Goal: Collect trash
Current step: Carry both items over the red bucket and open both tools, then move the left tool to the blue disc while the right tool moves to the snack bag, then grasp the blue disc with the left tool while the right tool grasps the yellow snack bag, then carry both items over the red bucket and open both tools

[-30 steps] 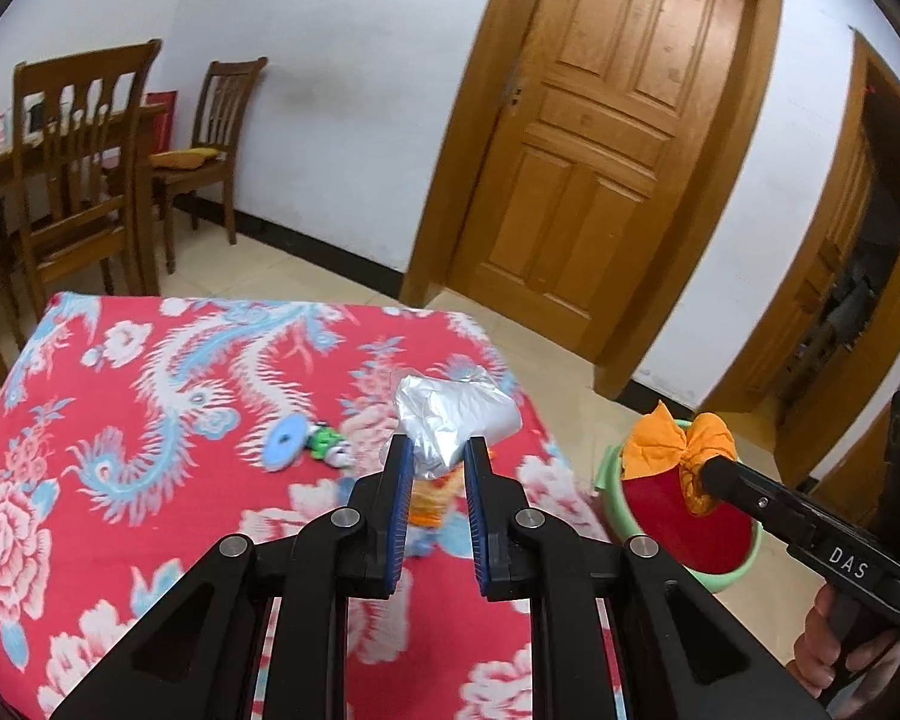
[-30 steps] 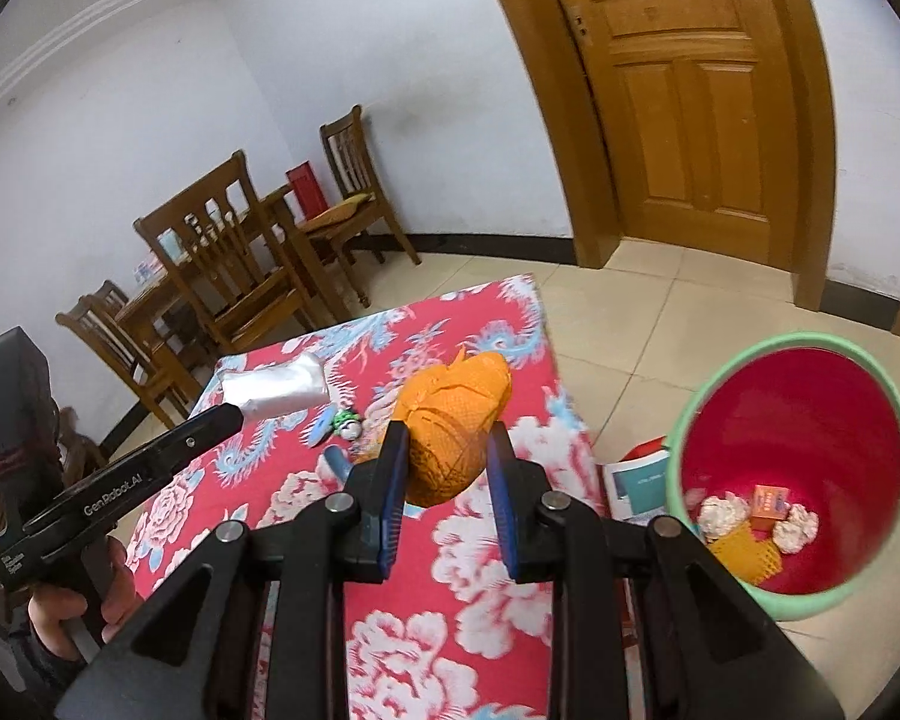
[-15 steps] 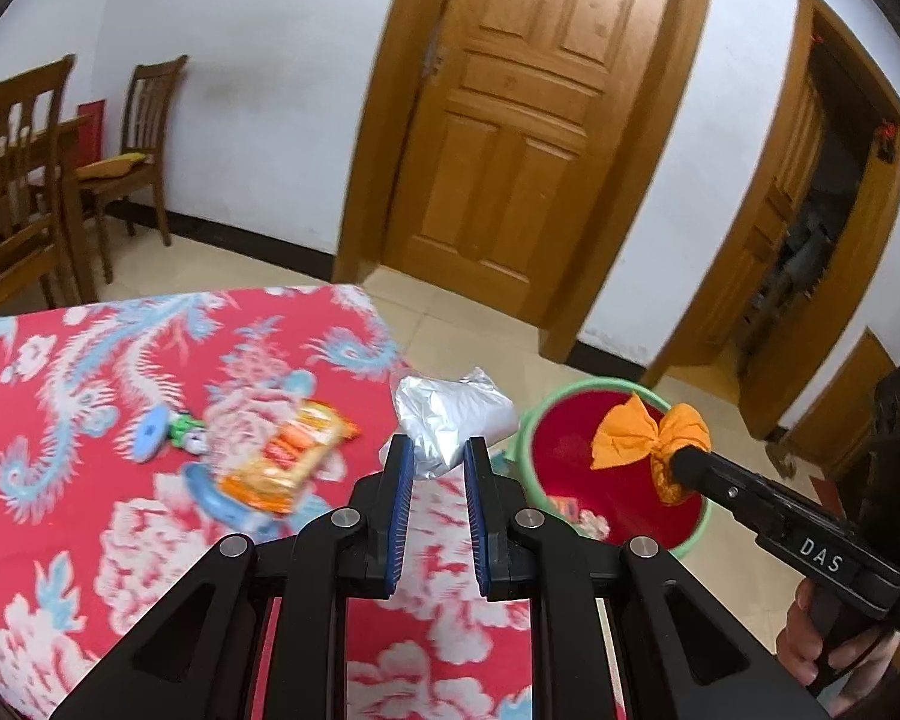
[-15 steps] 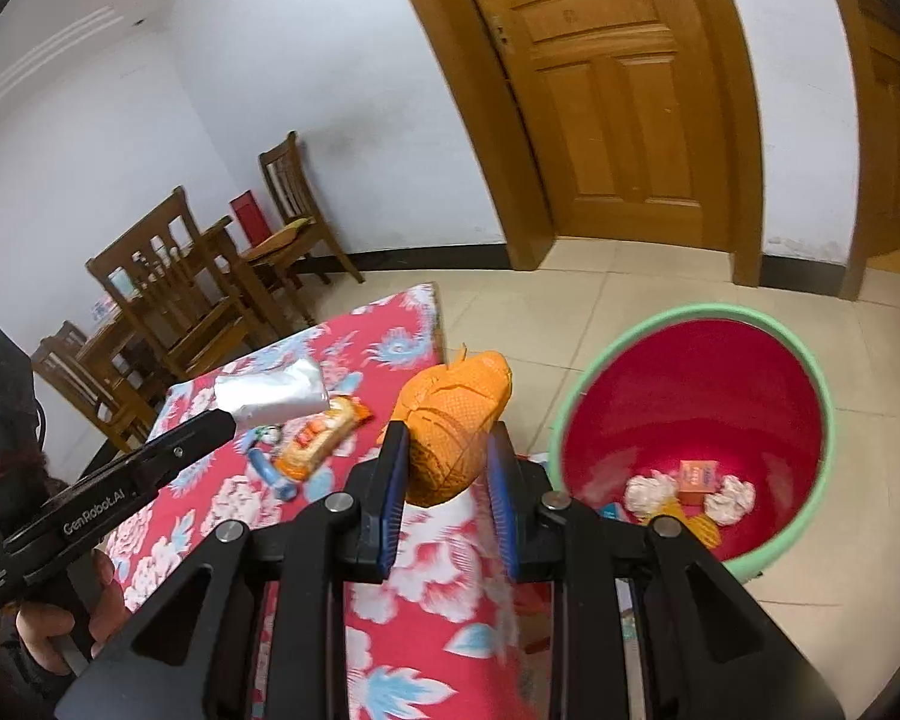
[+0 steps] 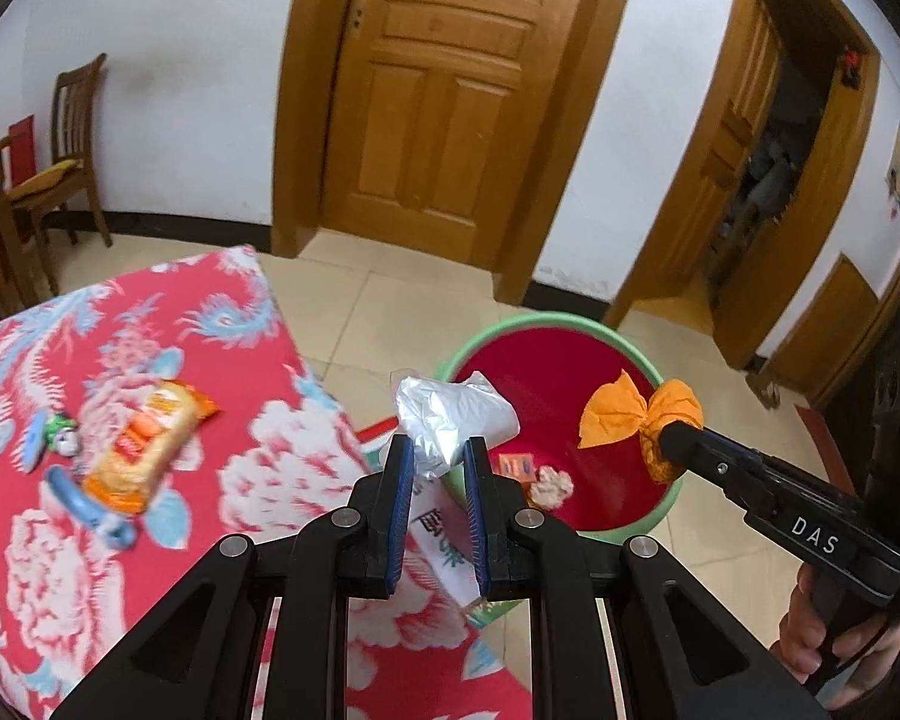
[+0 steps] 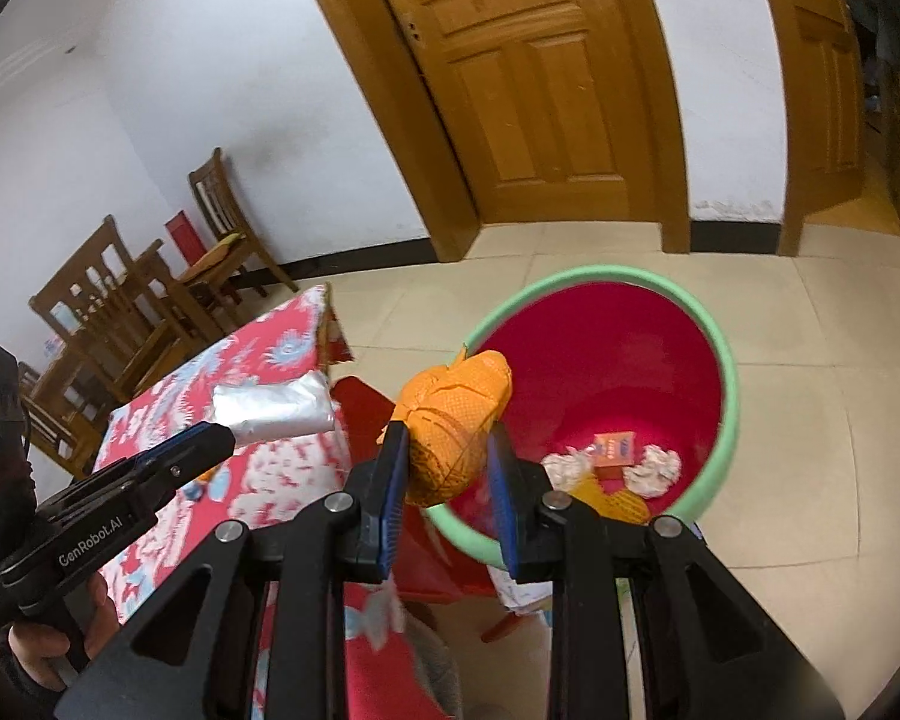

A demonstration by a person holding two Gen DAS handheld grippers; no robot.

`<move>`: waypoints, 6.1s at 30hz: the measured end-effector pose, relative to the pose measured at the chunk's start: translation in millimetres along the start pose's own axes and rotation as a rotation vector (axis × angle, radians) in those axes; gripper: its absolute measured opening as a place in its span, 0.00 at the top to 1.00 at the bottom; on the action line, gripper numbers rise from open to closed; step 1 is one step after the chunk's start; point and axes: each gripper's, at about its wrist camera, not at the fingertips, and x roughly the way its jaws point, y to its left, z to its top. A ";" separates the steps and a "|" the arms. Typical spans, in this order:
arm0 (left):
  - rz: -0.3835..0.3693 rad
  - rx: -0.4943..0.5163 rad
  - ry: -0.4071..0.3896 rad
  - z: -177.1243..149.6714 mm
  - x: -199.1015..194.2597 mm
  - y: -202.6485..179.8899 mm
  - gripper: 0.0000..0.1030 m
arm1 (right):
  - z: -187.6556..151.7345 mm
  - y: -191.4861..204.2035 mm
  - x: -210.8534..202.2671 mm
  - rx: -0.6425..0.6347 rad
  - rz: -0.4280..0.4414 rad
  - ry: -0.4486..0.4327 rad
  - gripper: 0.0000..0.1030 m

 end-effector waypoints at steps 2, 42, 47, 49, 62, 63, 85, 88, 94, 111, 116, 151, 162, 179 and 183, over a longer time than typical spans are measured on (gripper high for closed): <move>-0.005 0.011 0.020 -0.2 10.9 -5.9 0.83 | -0.8 -9.5 4.7 0.013 -0.015 0.010 0.72; 0.010 -0.007 0.073 0.8 32.0 -1.0 0.76 | -2.3 -28.8 19.5 0.080 -0.036 0.045 0.59; 0.060 -0.046 0.048 1.3 14.0 26.6 0.75 | -2.3 -6.3 23.7 0.054 -0.003 0.054 0.59; 0.084 -0.062 0.036 1.7 6.1 39.9 0.75 | -2.2 3.9 26.1 0.041 0.009 0.060 0.58; 0.202 -0.141 -0.016 0.2 -33.9 115.4 0.75 | -3.4 74.3 46.1 -0.051 0.094 0.097 0.58; 0.214 -0.147 -0.018 -0.4 -36.0 122.6 0.75 | -3.3 77.0 46.6 -0.055 0.098 0.099 0.58; 0.350 -0.238 0.051 -11.0 -28.6 241.3 0.69 | -13.2 187.1 121.6 -0.171 0.184 0.246 0.58; 0.362 -0.228 0.060 -11.7 -21.4 249.6 0.59 | -14.6 199.1 136.1 -0.180 0.184 0.268 0.58; 0.356 -0.223 0.084 -11.9 -9.6 261.4 0.59 | -16.2 214.9 163.7 -0.192 0.171 0.308 0.58; 0.378 -0.198 0.093 -16.2 6.9 270.3 0.71 | -22.3 239.9 208.9 -0.245 0.126 0.365 0.53; 0.372 -0.198 0.085 -16.7 5.4 271.2 0.71 | -23.8 246.3 214.1 -0.265 0.118 0.361 0.51; 0.264 -0.248 -0.042 -19.1 -70.2 217.7 0.71 | -12.7 233.1 118.9 -0.252 0.165 0.184 0.58; 0.212 -0.216 -0.063 -15.7 -80.2 180.7 0.71 | -13.4 206.8 76.2 -0.216 0.166 0.138 0.58; 0.160 -0.162 -0.068 -7.1 -75.4 127.0 0.71 | -3.7 141.1 36.3 -0.119 0.114 0.065 0.58; 0.144 -0.141 -0.064 -3.3 -69.7 110.2 0.71 | -0.5 120.0 29.4 -0.091 0.096 0.051 0.58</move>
